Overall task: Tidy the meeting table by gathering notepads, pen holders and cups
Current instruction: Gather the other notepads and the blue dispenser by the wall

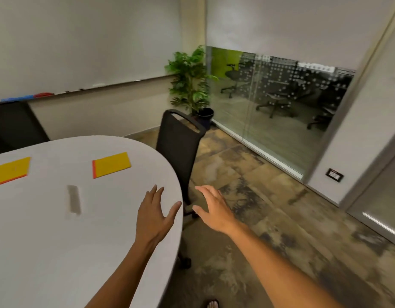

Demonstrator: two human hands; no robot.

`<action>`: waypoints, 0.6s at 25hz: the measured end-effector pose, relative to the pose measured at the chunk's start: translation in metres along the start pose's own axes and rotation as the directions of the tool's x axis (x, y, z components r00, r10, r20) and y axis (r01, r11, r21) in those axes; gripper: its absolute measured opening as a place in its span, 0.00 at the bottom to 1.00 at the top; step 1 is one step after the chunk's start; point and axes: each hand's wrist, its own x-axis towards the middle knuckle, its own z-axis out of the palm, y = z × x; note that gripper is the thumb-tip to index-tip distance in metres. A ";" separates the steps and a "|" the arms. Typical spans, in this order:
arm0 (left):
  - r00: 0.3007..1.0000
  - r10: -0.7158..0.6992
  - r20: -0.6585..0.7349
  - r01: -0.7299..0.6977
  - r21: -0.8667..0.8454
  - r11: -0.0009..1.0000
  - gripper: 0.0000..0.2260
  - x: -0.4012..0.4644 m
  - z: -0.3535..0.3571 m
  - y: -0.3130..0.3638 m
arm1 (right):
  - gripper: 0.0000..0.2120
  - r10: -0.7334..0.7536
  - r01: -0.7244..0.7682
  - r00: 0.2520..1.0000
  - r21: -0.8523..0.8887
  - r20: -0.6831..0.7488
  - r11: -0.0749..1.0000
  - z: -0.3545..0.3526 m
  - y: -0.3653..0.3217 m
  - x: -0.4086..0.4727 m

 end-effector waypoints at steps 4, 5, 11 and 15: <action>0.991 0.121 0.050 -0.121 -0.009 0.993 0.38 0.066 0.082 0.028 | 0.35 0.090 -0.090 0.995 -0.006 -0.043 0.996 -0.039 0.083 0.042; 0.985 0.156 0.069 -0.156 0.006 0.988 0.38 0.085 0.103 0.038 | 0.37 0.120 -0.120 0.991 -0.005 -0.057 0.993 -0.050 0.103 0.054; 0.959 0.245 0.143 -0.251 0.020 0.968 0.37 0.179 0.201 0.105 | 0.37 0.198 -0.198 0.977 0.004 -0.086 0.980 -0.109 0.194 0.127; 0.965 0.213 0.155 -0.224 0.054 0.973 0.37 0.236 0.258 0.136 | 0.36 0.189 -0.186 0.980 0.048 -0.060 0.981 -0.134 0.260 0.188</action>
